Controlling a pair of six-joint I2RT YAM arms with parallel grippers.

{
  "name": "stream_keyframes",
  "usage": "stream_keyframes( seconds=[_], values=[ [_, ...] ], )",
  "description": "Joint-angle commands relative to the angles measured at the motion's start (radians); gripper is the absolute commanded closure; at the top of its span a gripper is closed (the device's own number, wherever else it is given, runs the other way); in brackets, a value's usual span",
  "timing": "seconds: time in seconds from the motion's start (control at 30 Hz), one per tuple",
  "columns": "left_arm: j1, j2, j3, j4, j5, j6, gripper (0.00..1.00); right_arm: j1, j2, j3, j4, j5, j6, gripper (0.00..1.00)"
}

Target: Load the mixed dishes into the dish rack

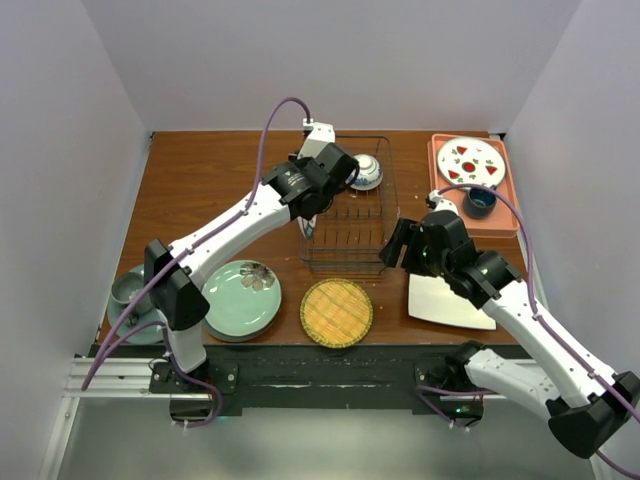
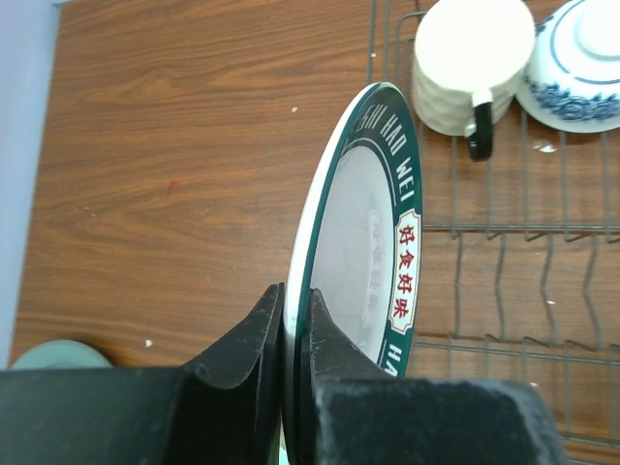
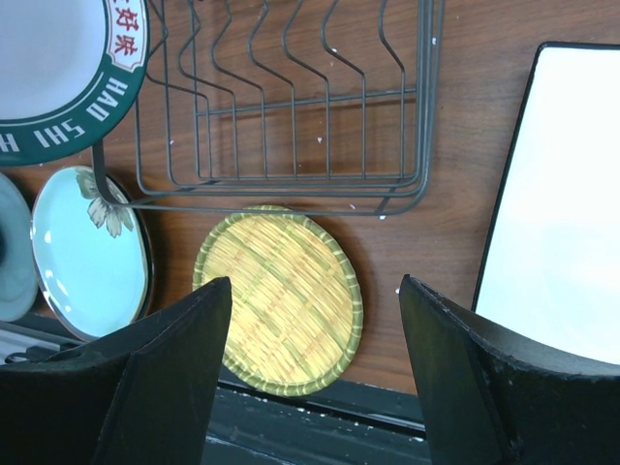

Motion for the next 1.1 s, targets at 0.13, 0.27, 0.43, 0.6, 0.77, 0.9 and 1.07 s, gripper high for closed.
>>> stream_keyframes(
  seconds=[0.13, 0.27, 0.43, 0.6, 0.77, 0.9, 1.07],
  values=[
    [-0.017, -0.019, 0.047, 0.052, -0.01, -0.08, 1.0, -0.004, -0.021, -0.014, -0.015, 0.013, 0.01, 0.26],
    [-0.017, -0.015, 0.003, 0.052, -0.019, -0.095, 1.0, -0.004, -0.026, -0.021, -0.01, 0.012, 0.013, 0.26],
    [-0.017, 0.008, -0.039, 0.039, -0.028, -0.141, 1.0, -0.002, -0.024, -0.031, -0.006, 0.01, 0.013, 0.26],
    [-0.019, 0.013, -0.073, 0.046, -0.028, -0.165, 1.0, -0.004, -0.027, -0.045, -0.007, 0.013, 0.01, 0.26],
    [-0.019, 0.028, -0.096, 0.074, 0.005, -0.161, 1.0, -0.004, -0.029, -0.059, 0.0, 0.009, 0.007, 0.25],
    [-0.019, 0.045, -0.102, 0.086, 0.022, -0.159, 0.91, -0.002, -0.045, -0.079, 0.005, -0.001, 0.002, 0.21],
    [-0.019, 0.033, -0.134, 0.111, 0.035, -0.153, 0.79, -0.002, -0.079, -0.108, 0.002, -0.001, 0.006, 0.15]
  ],
)
